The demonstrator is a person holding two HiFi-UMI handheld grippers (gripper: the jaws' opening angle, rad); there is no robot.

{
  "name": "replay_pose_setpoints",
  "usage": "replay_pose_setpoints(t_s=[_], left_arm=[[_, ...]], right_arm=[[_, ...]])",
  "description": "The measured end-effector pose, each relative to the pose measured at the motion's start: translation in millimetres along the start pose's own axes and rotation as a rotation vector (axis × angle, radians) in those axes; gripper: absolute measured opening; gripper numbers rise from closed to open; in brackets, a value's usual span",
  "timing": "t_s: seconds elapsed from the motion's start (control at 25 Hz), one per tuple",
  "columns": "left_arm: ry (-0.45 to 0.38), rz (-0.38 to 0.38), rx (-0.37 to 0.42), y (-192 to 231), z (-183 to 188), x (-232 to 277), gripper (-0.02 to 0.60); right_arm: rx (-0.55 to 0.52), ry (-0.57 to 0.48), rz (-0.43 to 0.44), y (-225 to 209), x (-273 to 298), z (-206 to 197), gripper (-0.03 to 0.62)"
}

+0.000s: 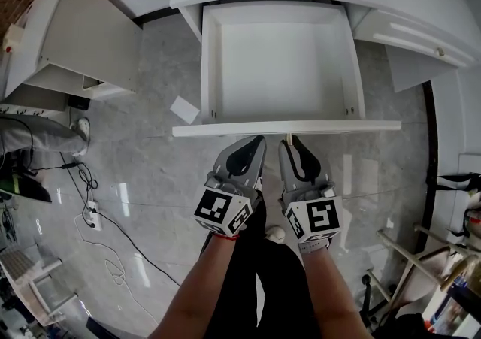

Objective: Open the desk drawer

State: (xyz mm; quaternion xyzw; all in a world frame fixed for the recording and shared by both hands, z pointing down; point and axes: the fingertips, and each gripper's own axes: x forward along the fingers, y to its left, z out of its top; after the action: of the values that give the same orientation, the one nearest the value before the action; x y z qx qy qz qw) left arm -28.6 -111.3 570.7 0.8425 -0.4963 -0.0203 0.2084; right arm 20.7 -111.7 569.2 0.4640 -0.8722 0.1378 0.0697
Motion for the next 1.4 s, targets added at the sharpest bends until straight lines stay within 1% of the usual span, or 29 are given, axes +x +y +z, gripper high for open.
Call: replay_pose_setpoints(t_s=[0.2, 0.36, 0.44, 0.56, 0.6, 0.68, 0.84, 1.0, 1.12, 1.2, 1.4], left_arm=[[-0.009, 0.035, -0.004, 9, 5, -10, 0.003], [-0.019, 0.037, 0.006, 7, 9, -15, 0.003], [-0.025, 0.036, 0.012, 3, 13, -18, 0.003], [-0.038, 0.032, 0.022, -6, 19, -22, 0.003], [-0.042, 0.031, 0.027, -9, 22, -23, 0.003], [-0.052, 0.029, 0.036, -14, 31, -25, 0.003], [-0.065, 0.014, 0.046, -27, 48, -30, 0.003], [-0.075, 0.003, 0.039, -41, 65, -41, 0.003], [-0.082, 0.001, 0.036, -48, 80, -49, 0.003], [-0.092, 0.001, 0.043, -52, 92, -52, 0.003], [-0.113, -0.022, 0.062, -70, 127, -62, 0.003]], right_arm=[[0.024, -0.002, 0.034, 1, -4, 1, 0.086], [0.011, -0.044, 0.048, 0, -15, 15, 0.08], [0.009, -0.058, 0.055, 0, -22, 21, 0.047], [-0.001, -0.069, 0.061, -1, -33, 32, 0.04], [-0.004, -0.075, 0.06, -2, -37, 36, 0.024], [-0.007, -0.09, 0.059, -3, -43, 47, 0.003], [-0.02, -0.11, 0.069, -4, -57, 70, 0.003], [-0.022, -0.117, 0.079, 1, -73, 92, 0.003], [-0.001, -0.122, 0.08, 3, -83, 105, 0.003], [0.006, -0.134, 0.082, 3, -88, 117, 0.003], [-0.015, -0.151, 0.091, 9, -105, 148, 0.003]])
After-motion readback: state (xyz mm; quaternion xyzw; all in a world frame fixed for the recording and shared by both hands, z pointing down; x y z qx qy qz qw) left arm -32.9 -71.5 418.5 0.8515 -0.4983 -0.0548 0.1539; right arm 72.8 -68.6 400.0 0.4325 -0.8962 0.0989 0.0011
